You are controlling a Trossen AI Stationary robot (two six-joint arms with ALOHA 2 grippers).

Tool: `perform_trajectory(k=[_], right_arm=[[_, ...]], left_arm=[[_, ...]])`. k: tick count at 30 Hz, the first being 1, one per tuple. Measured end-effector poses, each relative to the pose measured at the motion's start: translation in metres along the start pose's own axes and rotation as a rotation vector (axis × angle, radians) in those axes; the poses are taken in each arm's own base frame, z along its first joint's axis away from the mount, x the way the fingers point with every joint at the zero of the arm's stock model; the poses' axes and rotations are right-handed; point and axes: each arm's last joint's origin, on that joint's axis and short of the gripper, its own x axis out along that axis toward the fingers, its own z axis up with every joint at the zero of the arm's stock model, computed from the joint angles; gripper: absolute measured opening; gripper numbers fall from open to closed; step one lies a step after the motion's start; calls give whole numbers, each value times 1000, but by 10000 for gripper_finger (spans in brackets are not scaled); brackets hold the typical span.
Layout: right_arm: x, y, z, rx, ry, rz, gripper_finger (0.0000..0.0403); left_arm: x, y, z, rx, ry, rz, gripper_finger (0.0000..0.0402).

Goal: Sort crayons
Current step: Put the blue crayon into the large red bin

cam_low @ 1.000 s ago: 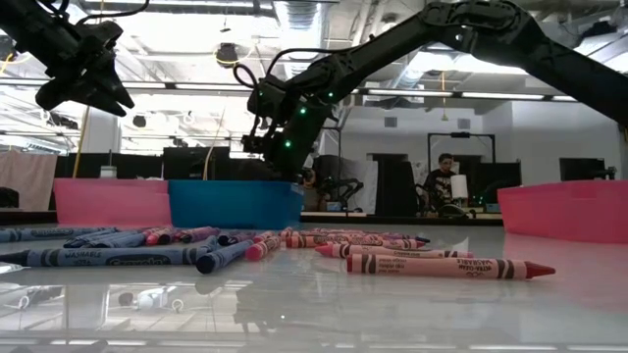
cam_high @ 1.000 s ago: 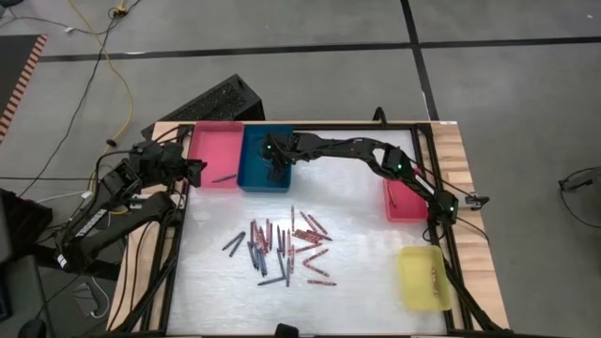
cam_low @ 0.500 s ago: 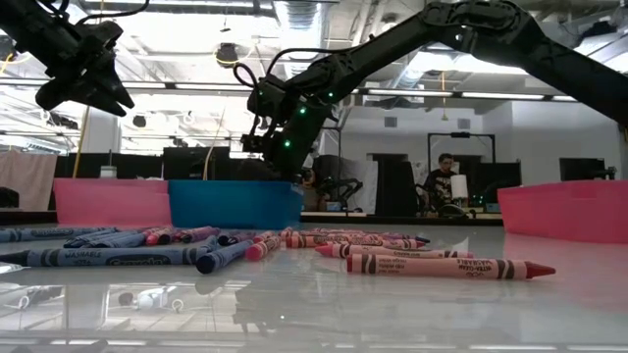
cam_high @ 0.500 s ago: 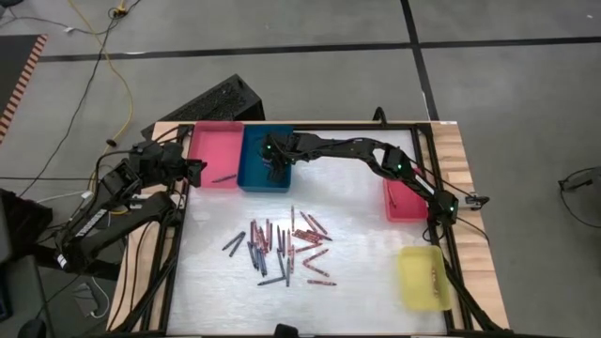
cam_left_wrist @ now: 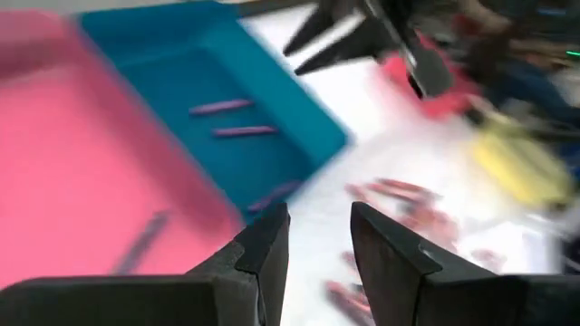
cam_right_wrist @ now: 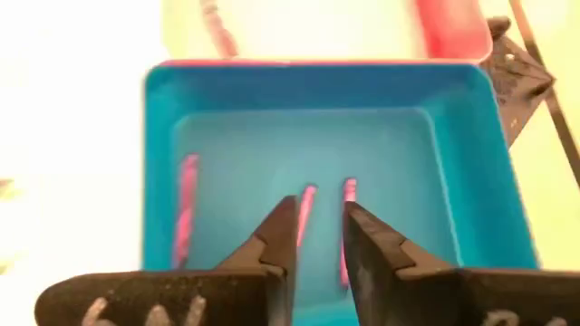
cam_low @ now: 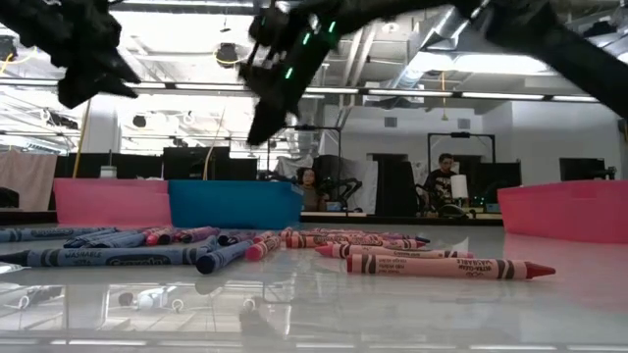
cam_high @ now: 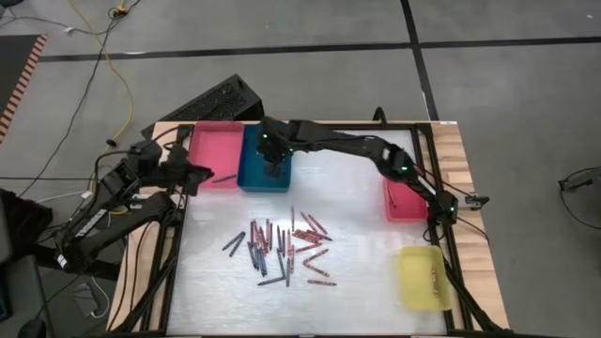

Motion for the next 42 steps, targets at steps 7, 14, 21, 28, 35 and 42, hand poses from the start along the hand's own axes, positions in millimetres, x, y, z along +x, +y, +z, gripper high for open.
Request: perform_trajectory(k=[7,14,21,28,35,42], right_arm=[[-113,13,19,-48,-131,9,87],[-190,44,11,-70,-129,82,87],[-204,97,-13,-61,87,194,87],[-183,156,-39,-132,223,87,87],[-174,182,-55,-115,267,17,87],[-170,190,-57,-118,246,28,87]], left_arm=[[1,-9,2,46,14,-159,110],[5,-15,-1,60,87,-232,110],[12,-23,-8,113,189,-254,110],[34,-38,-24,129,400,-210,110],[58,-68,-58,223,632,-150,110],[65,-95,-100,299,638,7,110]])
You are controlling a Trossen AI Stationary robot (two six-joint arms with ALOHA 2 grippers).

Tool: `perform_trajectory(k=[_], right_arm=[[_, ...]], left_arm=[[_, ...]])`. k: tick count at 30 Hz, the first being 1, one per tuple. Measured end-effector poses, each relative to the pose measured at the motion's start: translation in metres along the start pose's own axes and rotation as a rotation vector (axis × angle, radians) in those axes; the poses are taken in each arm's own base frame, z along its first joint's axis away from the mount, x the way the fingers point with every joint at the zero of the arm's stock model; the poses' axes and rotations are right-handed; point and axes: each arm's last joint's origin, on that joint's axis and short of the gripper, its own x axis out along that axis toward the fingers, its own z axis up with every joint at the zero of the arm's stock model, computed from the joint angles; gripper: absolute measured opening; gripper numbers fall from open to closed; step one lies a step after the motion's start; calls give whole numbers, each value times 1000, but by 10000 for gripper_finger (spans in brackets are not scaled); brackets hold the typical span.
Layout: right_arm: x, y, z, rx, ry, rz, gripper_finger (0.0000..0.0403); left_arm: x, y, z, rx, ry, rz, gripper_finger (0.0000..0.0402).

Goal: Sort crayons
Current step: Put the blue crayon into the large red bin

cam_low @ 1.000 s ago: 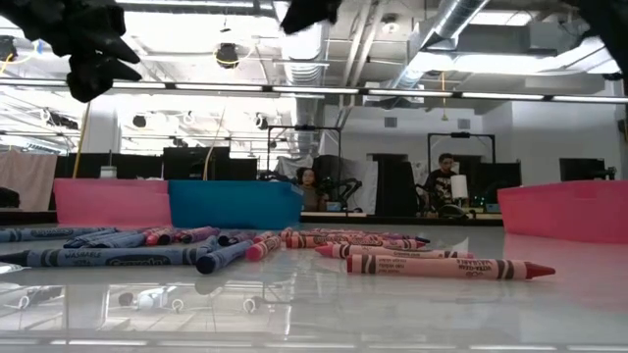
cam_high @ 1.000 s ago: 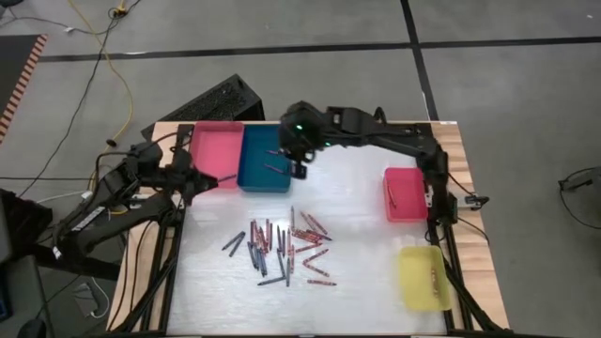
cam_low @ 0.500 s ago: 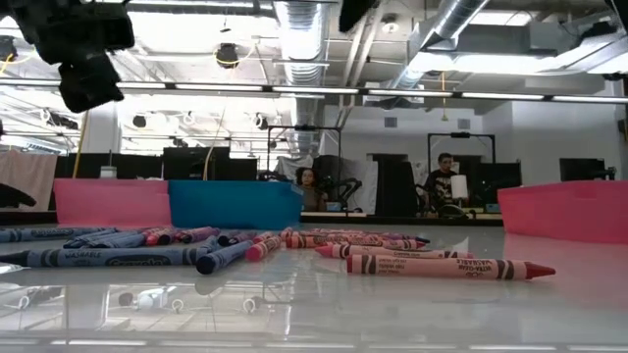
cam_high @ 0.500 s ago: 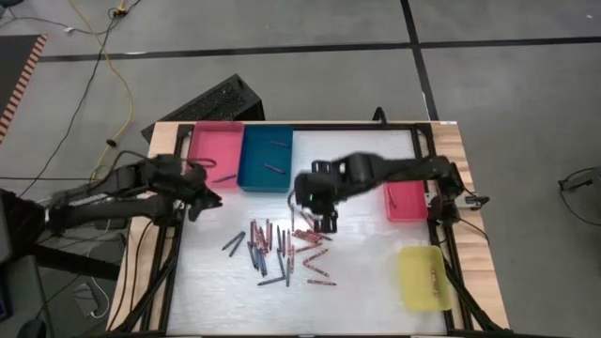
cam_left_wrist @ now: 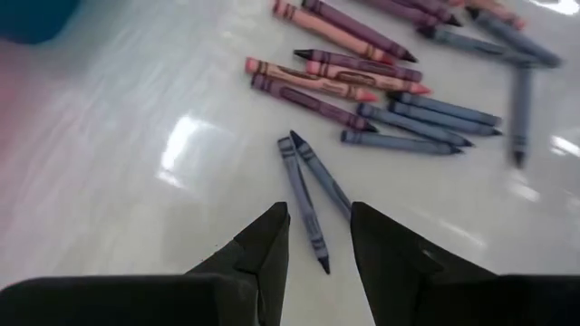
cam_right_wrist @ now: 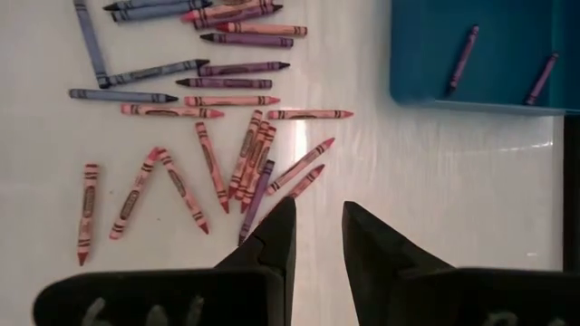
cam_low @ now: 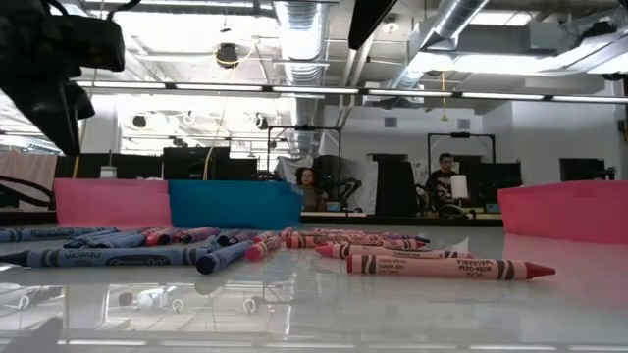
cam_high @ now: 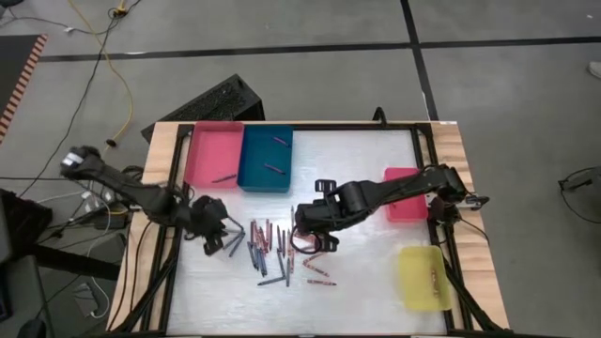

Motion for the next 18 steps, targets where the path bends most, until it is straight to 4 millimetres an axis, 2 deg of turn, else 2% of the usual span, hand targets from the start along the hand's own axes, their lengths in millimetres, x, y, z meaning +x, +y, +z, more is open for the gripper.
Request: perform_trajectory(k=[3,9,18], right_arm=[[0,0,1,3,-6,1,87],[-1,1,0,-1,-6,5,87],[-5,14,-2,-33,-13,23,87]], left_arm=[[9,-10,-8,8,-13,53,110],[32,-22,-24,8,68,138,110],[62,-31,-31,80,124,184,110]])
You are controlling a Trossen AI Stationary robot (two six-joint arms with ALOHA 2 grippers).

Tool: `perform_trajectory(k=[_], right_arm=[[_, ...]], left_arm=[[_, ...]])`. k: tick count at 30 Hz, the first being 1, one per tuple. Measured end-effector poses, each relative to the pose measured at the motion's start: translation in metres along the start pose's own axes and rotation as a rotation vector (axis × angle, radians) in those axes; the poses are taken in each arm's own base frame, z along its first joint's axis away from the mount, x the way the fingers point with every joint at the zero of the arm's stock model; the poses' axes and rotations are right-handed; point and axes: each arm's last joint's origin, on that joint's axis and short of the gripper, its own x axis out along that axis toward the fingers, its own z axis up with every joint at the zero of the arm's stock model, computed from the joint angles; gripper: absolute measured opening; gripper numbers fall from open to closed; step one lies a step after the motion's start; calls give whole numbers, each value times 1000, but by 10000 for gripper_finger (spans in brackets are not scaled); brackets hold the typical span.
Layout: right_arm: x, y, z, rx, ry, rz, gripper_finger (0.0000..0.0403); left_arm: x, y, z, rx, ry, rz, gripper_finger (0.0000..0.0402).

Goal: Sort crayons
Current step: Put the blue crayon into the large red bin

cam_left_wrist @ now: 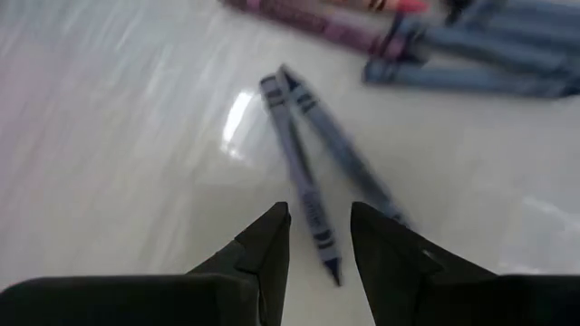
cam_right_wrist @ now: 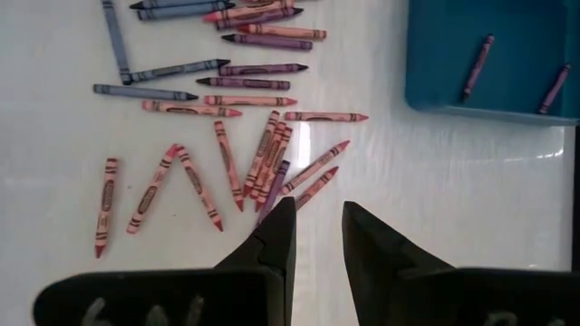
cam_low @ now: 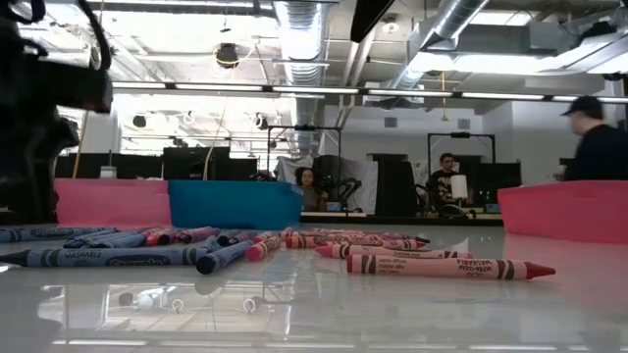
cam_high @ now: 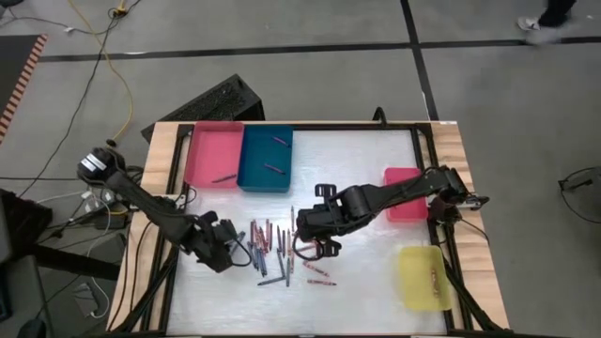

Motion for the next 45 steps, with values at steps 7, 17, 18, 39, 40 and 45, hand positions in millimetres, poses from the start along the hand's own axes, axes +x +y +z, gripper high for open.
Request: perform_trajectory(k=[7,17,18,39,40,45], right_arm=[[-2,7,-1,-12,-4,10,87],[-2,8,0,-5,-21,13,87],[-2,8,0,-5,-21,14,87],[-16,3,22,-271,-277,-45,78],[-21,-1,20,-273,-282,-45,76],[-61,-24,7,-224,-350,-51,71]], left_arm=[[16,-3,-4,37,49,59,110],[19,-2,-2,18,103,40,106],[20,-1,-2,9,111,37,101],[-11,2,24,-21,-89,-31,5],[-15,4,24,-24,-104,-29,5],[-40,15,28,-53,-250,-45,3]])
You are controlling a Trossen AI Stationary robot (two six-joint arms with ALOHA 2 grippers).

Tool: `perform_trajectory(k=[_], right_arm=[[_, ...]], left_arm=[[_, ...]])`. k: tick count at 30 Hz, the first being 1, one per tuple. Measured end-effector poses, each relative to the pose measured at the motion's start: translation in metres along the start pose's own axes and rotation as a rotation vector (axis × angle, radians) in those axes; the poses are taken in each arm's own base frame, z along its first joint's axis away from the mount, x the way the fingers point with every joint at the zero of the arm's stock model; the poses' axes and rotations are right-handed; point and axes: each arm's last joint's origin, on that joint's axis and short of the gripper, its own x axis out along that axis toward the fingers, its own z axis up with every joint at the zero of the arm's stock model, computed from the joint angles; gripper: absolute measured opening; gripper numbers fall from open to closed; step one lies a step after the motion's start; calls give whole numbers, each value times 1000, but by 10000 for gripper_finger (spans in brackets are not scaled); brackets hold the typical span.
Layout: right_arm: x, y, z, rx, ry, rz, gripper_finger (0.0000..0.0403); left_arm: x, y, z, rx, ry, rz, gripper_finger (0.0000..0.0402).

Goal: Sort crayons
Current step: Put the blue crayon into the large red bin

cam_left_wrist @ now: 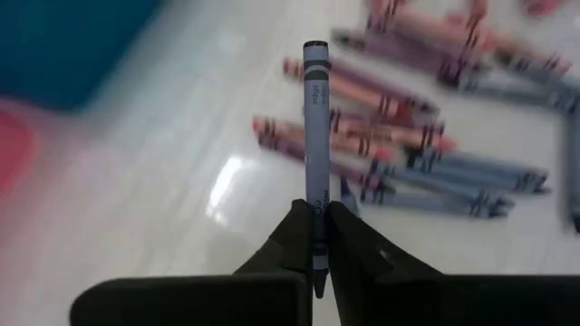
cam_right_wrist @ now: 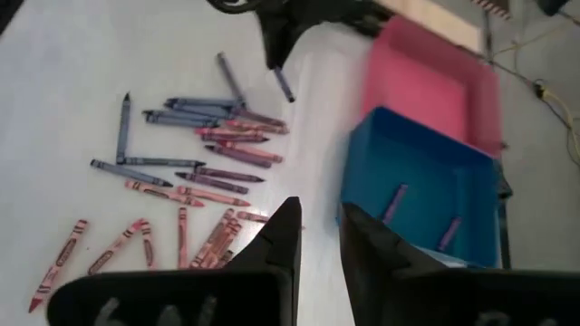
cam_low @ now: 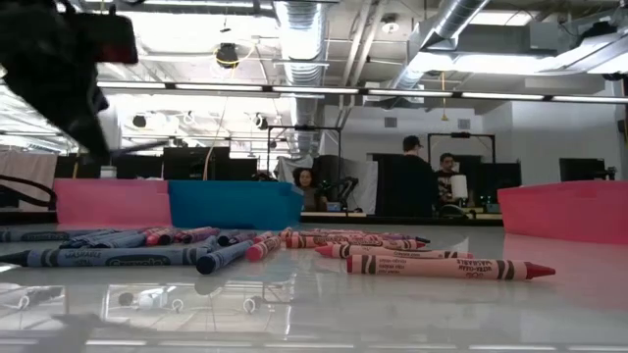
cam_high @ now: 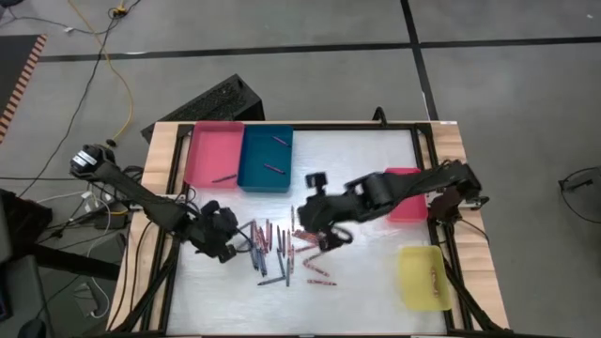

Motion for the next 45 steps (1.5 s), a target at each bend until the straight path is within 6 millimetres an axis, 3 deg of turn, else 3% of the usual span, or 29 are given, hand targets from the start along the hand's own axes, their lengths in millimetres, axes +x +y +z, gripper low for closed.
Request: perform_trajectory(k=[3,7,11,18,25,31,36,41,45], right_arm=[[-30,-13,-7,40,-43,-9,70],[-59,-20,-34,99,-104,-14,70],[-62,-20,-72,193,-251,-47,70],[-22,-4,-131,304,-599,-83,70],[37,4,-159,301,-883,-231,70],[82,-5,-150,325,-907,-271,72],[118,-9,-127,303,-872,-246,72],[134,-12,-95,249,-901,-167,74],[141,-16,-75,226,-845,-123,99]], left_arm=[[-15,6,8,-4,-118,-6,3],[-33,15,15,-14,-264,10,3],[-47,23,20,-12,-365,15,3],[-57,28,23,-18,-414,-4,3],[-57,16,34,61,-593,-36,3],[-57,9,45,181,-708,-2,3],[-52,7,54,244,-745,47,4],[-45,6,58,317,-732,59,11],[-43,6,58,330,-728,56,12]])
